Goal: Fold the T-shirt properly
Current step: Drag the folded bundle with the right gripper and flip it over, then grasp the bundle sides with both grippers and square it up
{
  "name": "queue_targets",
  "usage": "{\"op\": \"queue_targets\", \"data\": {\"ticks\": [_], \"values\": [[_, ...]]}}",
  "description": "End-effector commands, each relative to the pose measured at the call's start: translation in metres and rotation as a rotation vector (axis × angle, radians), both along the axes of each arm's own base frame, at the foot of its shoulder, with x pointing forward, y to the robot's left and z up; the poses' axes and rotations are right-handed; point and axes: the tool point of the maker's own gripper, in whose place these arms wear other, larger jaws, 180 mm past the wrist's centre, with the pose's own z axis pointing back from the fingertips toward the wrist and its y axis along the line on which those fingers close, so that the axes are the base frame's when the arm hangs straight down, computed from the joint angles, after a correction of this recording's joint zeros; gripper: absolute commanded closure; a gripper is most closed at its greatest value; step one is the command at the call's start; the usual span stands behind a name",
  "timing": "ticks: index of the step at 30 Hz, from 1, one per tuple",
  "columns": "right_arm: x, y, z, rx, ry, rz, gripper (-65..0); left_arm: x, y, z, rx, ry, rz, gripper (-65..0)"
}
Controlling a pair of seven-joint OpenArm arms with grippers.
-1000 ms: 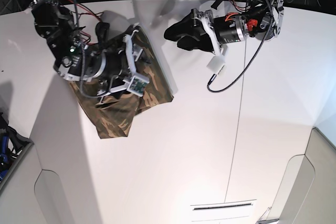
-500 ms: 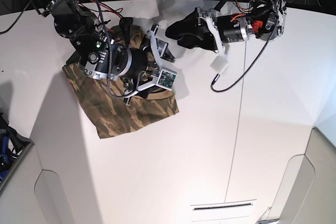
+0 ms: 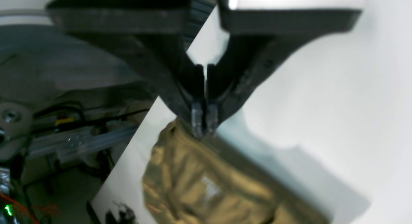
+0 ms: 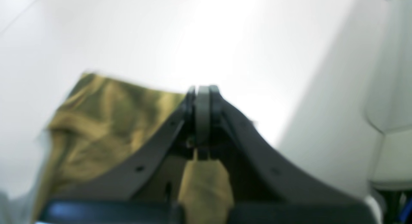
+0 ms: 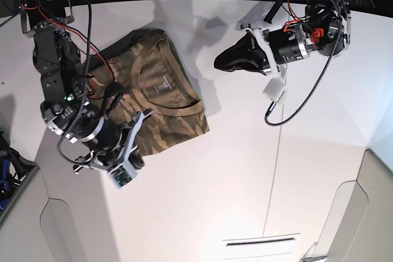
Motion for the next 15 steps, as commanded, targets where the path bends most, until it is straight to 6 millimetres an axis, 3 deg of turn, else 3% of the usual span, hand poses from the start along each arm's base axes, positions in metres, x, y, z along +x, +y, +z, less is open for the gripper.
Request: {"op": "queue_targets", "data": {"ticks": [1,7,15], "values": [[0.011,-0.009,0.016,0.022,-0.052,-0.032,0.0,0.002,-0.007,0.016,-0.034,-0.052,-0.017,0.0],[0.036,-0.046,-0.005,0.097,0.005,-0.148,0.0,-0.007,-0.041,0.007,0.026,-0.095,-0.102,0.0],[0.056,-0.046,-0.052,0.201,0.149,-0.136,0.0,-0.029,-0.105,-0.002,0.032,-0.101,-0.184,0.0]]}}
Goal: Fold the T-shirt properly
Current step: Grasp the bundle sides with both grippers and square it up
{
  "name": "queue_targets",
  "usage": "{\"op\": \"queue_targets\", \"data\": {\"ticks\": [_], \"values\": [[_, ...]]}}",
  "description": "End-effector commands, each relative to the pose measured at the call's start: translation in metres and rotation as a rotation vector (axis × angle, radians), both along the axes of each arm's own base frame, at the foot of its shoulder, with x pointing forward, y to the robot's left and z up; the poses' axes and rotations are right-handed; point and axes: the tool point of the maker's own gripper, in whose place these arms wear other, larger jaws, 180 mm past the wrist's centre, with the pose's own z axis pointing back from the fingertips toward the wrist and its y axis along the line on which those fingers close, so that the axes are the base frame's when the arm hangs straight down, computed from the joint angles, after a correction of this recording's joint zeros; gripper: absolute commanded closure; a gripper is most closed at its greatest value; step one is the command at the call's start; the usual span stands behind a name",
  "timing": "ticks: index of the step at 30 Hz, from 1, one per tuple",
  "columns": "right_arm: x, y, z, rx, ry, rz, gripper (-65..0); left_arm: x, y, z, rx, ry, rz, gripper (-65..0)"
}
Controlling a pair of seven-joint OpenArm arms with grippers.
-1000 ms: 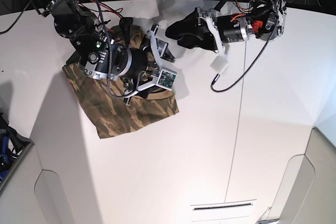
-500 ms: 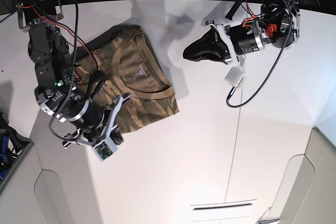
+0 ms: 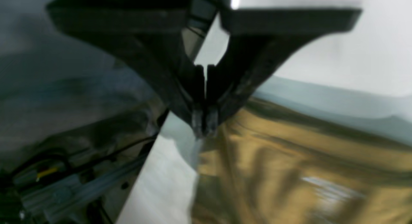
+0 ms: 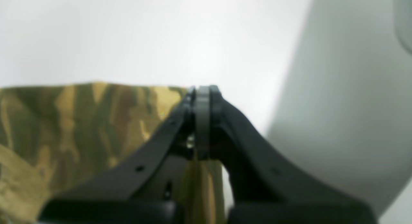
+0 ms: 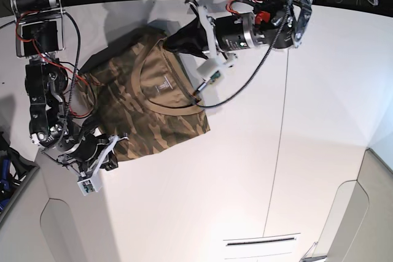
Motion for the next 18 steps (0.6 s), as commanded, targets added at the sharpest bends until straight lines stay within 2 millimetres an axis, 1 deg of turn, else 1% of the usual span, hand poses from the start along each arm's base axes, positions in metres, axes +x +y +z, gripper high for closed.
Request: {"op": "queue_targets", "data": {"ticks": [1,3,6,8,10,14,18], "values": [[0.016,0.007,0.018,0.035,-0.058,0.014,0.0,0.001,-0.012,0.009,-0.037,-0.023,-0.008,0.0],[0.016,0.017,0.003,0.063,-0.018,0.039,0.0,-0.006,-0.023,0.003,-0.018,-0.024,-0.033,0.0],[0.011,0.027,-0.016,0.089,0.042,0.051,0.0,-0.012,-0.036,-0.006,-0.012,-0.002,-0.051,0.0],[0.008,0.029,-0.025,0.095,0.069,0.047,0.0,-0.012,-0.041,-0.012,-0.009,0.016,-0.047,0.0],[0.007,0.028,-0.029,0.094,0.081,0.044,0.0,-0.008,-0.043,-0.018,0.0,0.024,-0.044,0.0],[0.005,0.026,-0.031,0.084,0.094,0.048,0.0,0.003,-0.039,-0.034,0.041,0.037,-0.044,0.0],[-0.002,0.025,-0.037,0.067,0.141,0.051,0.0,0.013,-0.026,-0.053,0.107,0.055,-0.023,0.0]]}}
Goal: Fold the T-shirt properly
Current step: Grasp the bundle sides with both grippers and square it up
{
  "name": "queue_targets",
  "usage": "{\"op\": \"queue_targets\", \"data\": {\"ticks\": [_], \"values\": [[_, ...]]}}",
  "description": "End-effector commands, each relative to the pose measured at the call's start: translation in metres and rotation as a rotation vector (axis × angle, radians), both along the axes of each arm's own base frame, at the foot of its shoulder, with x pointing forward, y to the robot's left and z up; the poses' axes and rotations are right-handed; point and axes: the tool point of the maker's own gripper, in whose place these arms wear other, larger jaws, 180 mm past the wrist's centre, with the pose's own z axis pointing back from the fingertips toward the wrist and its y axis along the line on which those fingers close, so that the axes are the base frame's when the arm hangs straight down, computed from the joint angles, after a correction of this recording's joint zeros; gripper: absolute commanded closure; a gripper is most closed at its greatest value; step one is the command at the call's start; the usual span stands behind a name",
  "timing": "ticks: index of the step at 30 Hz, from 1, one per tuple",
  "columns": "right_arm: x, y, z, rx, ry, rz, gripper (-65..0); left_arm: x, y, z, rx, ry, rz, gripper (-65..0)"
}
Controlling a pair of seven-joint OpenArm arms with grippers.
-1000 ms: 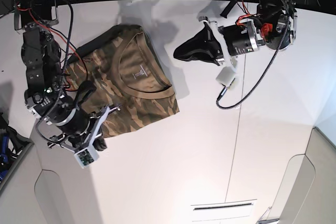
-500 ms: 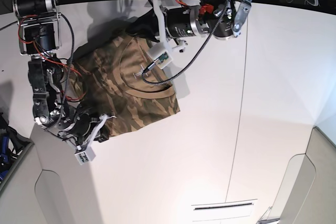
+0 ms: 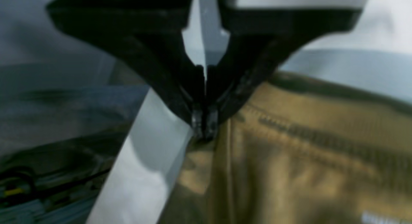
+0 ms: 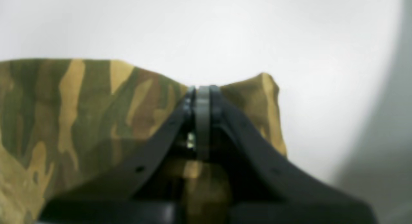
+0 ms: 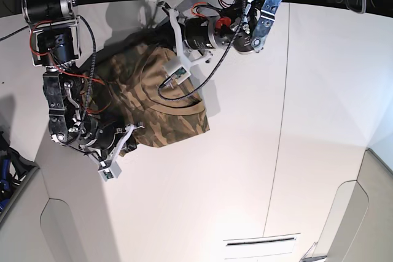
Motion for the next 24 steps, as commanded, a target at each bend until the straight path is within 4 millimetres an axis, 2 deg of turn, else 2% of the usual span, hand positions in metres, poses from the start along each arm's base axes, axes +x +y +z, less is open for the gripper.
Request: {"op": "queue_targets", "data": {"ticks": [1,6,12,17,24], "values": [[0.012,-0.001,0.016,0.007,-0.038,0.004,0.0,0.013,0.0,0.009,-0.028,-0.026,0.026,0.0],[0.007,-0.003,0.012,0.007,-0.012,0.003,0.0,0.04,0.034,0.005,-0.004,-0.033,0.144,0.0],[-0.006,-0.013,0.004,0.04,0.025,-0.019,0.0,0.077,0.082,0.01,0.031,-0.077,0.285,0.0],[-0.033,0.006,0.001,0.143,0.063,0.023,0.0,0.091,0.116,0.011,0.106,-0.122,0.294,0.0],[-0.075,0.025,0.006,0.172,0.041,0.073,0.0,0.115,0.148,0.02,0.183,-0.197,0.308,0.0]]}}
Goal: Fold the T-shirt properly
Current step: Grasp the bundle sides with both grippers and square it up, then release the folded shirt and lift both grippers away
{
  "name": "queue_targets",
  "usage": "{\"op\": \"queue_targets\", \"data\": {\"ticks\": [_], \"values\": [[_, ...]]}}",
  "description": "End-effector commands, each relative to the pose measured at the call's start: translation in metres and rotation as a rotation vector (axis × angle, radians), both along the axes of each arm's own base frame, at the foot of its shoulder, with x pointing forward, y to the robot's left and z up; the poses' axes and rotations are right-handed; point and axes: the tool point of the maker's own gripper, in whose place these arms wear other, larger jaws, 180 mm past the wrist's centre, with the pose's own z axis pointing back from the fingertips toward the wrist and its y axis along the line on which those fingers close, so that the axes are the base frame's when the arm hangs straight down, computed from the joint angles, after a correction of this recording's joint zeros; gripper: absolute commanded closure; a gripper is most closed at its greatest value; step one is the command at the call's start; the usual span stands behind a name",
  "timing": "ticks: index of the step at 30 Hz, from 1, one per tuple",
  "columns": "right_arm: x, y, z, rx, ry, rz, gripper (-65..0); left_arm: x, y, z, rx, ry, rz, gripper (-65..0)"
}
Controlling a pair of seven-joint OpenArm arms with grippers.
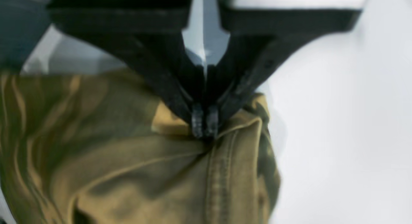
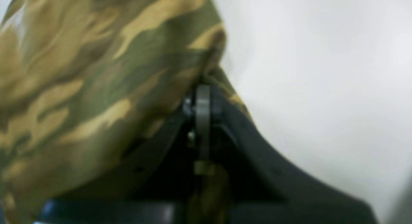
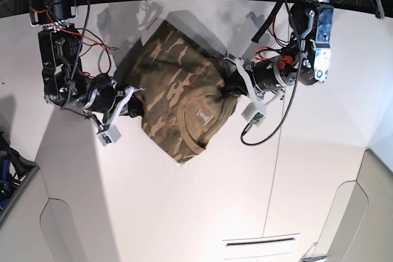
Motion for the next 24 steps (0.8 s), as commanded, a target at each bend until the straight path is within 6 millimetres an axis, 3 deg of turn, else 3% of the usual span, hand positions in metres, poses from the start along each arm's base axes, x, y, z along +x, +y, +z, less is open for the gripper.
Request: {"op": "queue_targets", "data": {"ticks": [1,7,12,19,24], "values": [[0.002,0.004,0.013,0.024,-0.038,0.012,0.0,0.017,0.004,0.016,-0.008,-0.06,0.018,0.0],[-0.037,0.03,0.017,0.1,-0.003,0.052,0.0,0.037,0.029,0.026,0.068,-0.111,0.041,0.0],[-0.056,0.063,0.02,0.198,0.022,0.057,0.0,0.047,0.036,0.035,0.083,-0.147,0.044,0.0],[-0.061,0.1,0.03,0.289,0.025,0.074,0.0,0.052,0.04,0.037,0.11,-0.161,0.05,0.0],[-0.061,0.105,0.031,0.295,0.026,0.076,0.0,0.058,0.06,0.039,0.157,-0.163,0.093,0.0]]}}
